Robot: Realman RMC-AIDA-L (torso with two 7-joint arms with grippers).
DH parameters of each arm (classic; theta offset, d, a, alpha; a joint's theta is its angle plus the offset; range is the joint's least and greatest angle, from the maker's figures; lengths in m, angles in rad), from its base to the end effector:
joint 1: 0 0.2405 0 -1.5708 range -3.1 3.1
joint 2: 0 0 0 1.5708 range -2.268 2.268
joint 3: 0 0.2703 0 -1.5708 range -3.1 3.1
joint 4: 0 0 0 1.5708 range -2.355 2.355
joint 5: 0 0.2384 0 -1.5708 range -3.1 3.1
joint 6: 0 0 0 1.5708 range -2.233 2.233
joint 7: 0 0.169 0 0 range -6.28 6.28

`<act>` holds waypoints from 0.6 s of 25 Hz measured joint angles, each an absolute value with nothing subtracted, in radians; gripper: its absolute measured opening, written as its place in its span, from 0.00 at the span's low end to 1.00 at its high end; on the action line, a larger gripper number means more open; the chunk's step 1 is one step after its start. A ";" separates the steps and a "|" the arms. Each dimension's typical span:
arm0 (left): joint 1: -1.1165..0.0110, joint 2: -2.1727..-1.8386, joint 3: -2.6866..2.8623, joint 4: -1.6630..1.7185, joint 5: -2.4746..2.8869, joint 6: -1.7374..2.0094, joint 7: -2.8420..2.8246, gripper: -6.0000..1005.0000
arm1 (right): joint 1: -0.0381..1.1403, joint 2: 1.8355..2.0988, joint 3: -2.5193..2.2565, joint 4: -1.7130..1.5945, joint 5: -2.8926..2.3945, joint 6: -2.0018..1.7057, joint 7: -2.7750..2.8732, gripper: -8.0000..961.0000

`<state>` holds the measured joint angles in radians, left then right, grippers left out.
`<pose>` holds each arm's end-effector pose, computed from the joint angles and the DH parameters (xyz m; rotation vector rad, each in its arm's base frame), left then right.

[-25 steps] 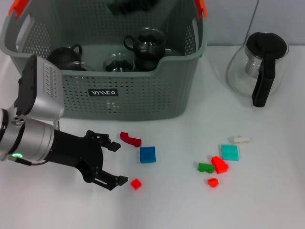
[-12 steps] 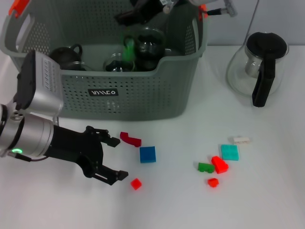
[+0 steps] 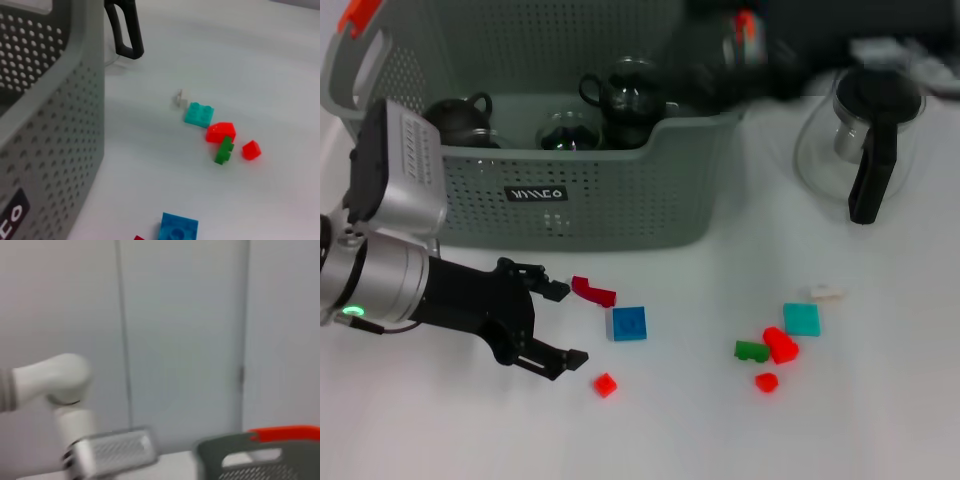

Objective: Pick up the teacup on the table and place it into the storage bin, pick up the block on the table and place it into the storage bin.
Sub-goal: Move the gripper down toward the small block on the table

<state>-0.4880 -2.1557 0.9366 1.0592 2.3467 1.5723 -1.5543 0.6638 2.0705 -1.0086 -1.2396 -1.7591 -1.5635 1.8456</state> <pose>-0.2667 0.3590 -0.0372 -2.9493 -0.4016 -0.0319 0.0846 0.4109 0.0372 -2.8330 0.1719 0.7823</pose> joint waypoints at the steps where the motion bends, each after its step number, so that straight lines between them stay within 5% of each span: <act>1: -0.489 -2.156 0.932 1.058 2.347 1.571 -1.554 0.90 | 0.641 2.068 -0.992 -1.240 -1.749 -1.605 1.827 0.93; 8: -0.495 -2.161 0.919 1.046 2.347 1.566 -1.559 0.90 | 0.490 2.048 -0.867 -1.277 -1.900 -1.830 1.742 0.99; 15: -0.497 -2.162 0.919 1.037 2.347 1.561 -1.577 0.90 | 0.519 2.051 -0.845 -1.267 -2.204 -1.821 1.756 0.99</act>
